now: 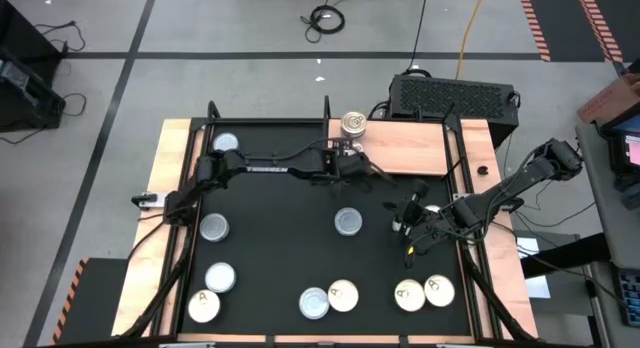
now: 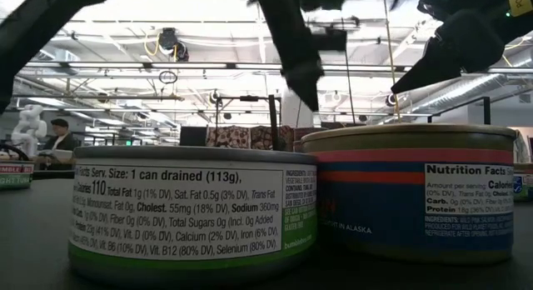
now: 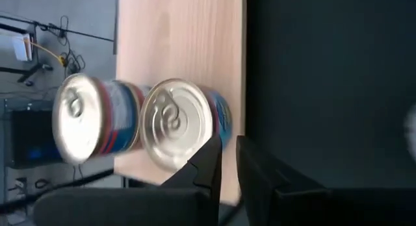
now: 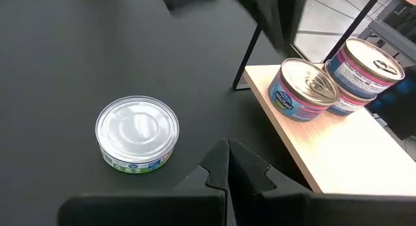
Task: Stack canned seafood by type on shelf
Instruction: Stack the blue-pink tuna can on top of the bottom blue-pink tuna can on the shelf
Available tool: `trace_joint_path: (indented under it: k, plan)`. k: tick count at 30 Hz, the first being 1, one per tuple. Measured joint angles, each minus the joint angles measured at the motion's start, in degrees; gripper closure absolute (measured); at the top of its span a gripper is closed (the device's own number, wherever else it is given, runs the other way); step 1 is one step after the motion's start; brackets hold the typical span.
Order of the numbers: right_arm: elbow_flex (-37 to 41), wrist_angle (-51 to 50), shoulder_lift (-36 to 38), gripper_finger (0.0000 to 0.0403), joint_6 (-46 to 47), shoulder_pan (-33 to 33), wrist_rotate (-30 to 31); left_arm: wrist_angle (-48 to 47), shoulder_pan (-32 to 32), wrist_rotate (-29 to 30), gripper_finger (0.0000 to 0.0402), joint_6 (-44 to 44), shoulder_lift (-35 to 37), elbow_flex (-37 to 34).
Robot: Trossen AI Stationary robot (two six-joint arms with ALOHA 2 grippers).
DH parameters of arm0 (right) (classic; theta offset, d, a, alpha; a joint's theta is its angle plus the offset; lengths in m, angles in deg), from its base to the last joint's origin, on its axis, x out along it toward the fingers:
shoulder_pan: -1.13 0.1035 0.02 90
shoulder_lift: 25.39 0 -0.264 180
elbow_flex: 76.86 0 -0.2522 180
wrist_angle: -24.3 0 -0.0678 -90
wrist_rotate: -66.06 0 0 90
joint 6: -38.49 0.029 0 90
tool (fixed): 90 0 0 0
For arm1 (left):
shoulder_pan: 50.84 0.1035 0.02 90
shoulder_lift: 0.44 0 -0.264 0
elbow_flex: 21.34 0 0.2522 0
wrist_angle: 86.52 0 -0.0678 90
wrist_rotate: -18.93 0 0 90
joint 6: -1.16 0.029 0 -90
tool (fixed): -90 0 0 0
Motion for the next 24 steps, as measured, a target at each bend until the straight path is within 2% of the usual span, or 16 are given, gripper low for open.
trace_joint_path:
  k: [5, 9, 12, 19, 24]
  plan:
    - [0.00, 1.36, -0.02, 0.0403, -0.07, 0.04, -0.38, -10.71, -3.50, -0.03, 0.0351, -6.63, 5.51, 0.00]
    - [0.00, 2.65, -0.02, 0.0403, -0.77, 0.04, -2.06, -25.27, -6.46, -2.27, 0.0351, -14.02, 9.65, -0.37]
    - [0.00, 3.47, -0.02, 0.0403, -1.73, 0.04, -3.27, -32.99, -8.85, -2.71, 0.0351, -21.14, 13.08, -3.77]
    - [0.00, 5.34, -0.26, 0.0403, -2.84, 0.07, -3.36, -31.81, -15.06, -3.29, 0.0352, -32.19, 24.02, -20.98]
    - [0.00, 8.92, -0.24, 0.0403, -3.22, 0.07, -5.64, -30.18, -17.97, -7.66, 0.0352, -38.52, 31.78, -32.68]
